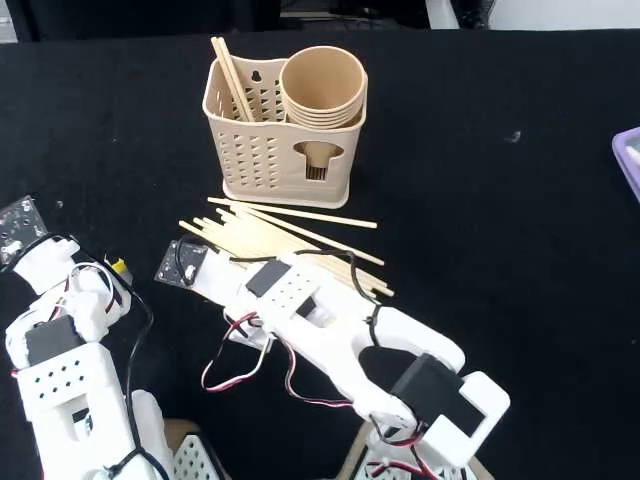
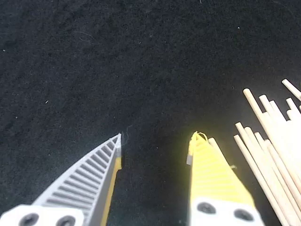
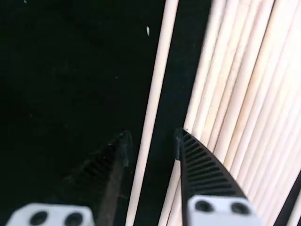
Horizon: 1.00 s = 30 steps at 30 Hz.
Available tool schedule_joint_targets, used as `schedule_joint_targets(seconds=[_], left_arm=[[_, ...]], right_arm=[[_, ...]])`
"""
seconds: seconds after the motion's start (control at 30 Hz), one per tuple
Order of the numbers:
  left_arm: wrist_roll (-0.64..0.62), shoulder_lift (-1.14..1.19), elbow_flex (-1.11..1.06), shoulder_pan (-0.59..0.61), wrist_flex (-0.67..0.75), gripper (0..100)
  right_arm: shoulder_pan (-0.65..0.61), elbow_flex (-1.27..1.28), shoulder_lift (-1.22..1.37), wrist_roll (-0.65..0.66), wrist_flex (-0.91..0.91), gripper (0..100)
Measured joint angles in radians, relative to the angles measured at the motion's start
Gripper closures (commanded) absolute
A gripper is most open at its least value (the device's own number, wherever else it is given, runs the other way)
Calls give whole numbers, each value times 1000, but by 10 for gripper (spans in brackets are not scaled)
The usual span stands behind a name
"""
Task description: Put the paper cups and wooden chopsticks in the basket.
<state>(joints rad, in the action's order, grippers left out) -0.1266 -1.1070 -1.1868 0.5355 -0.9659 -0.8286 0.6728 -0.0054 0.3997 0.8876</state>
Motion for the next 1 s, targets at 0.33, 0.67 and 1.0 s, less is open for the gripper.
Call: schedule_joint_targets(seconds=[0.33, 0.67, 1.0], left_arm=[[0, 0, 0, 0, 0, 773], [0, 0, 0, 0, 0, 773], [0, 0, 0, 0, 0, 773]], right_arm=[[0, 34, 23, 0, -72, 825], [2, 11, -83, 0, 55, 825], [87, 11, -15, 12, -26, 825]])
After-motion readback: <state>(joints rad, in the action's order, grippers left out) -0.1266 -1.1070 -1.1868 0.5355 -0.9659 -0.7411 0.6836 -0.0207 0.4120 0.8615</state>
